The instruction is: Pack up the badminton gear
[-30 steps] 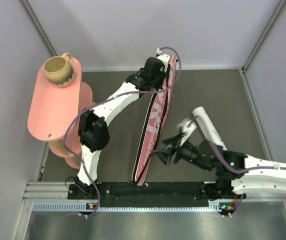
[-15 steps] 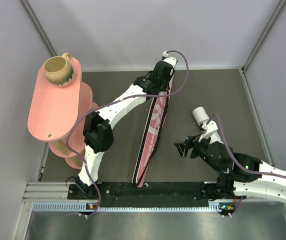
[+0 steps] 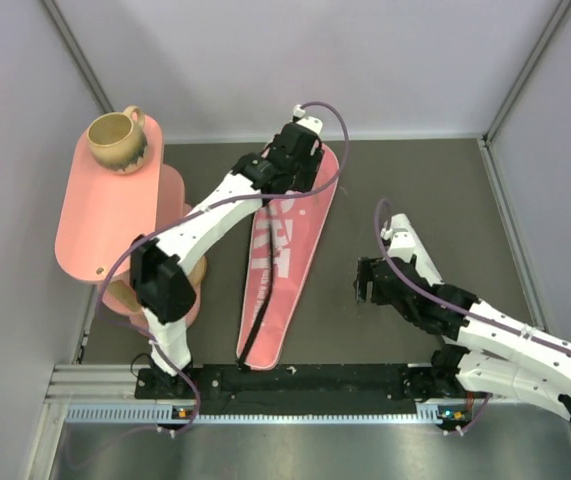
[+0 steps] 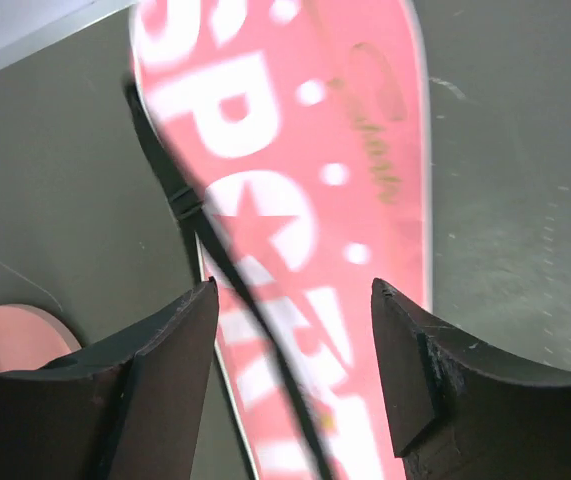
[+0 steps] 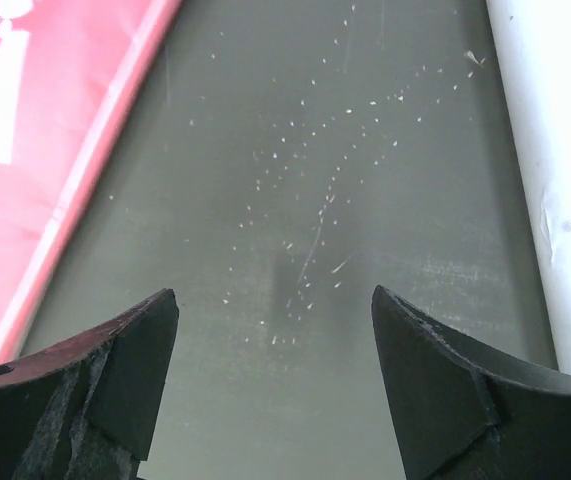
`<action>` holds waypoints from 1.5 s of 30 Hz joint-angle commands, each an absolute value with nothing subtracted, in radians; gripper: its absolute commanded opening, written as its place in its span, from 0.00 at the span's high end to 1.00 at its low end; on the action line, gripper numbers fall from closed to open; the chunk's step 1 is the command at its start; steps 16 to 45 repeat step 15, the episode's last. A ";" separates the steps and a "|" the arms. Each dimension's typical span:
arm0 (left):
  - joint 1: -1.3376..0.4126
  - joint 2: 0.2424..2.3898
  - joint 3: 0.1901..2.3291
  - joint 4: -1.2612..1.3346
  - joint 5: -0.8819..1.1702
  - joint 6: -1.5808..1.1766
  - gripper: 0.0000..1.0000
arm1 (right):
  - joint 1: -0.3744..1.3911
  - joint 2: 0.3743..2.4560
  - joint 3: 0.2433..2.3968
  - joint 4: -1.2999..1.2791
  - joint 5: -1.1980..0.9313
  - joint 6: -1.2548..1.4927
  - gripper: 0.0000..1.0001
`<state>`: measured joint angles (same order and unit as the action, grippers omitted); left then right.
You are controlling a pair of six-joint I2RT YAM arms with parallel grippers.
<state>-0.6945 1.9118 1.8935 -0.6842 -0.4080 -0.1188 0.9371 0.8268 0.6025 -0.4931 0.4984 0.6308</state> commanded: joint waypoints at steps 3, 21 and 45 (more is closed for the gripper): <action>-0.701 1.643 1.806 -0.643 -0.134 -0.189 0.36 | 0.913 0.839 0.704 -0.508 0.500 0.543 0.19; -0.701 1.156 1.470 -0.241 0.371 -0.272 0.33 | 0.913 0.439 0.816 -0.393 0.564 0.136 0.01; -0.701 1.156 1.470 -0.241 0.371 -0.272 0.33 | 0.913 0.439 0.816 -0.393 0.564 0.136 0.01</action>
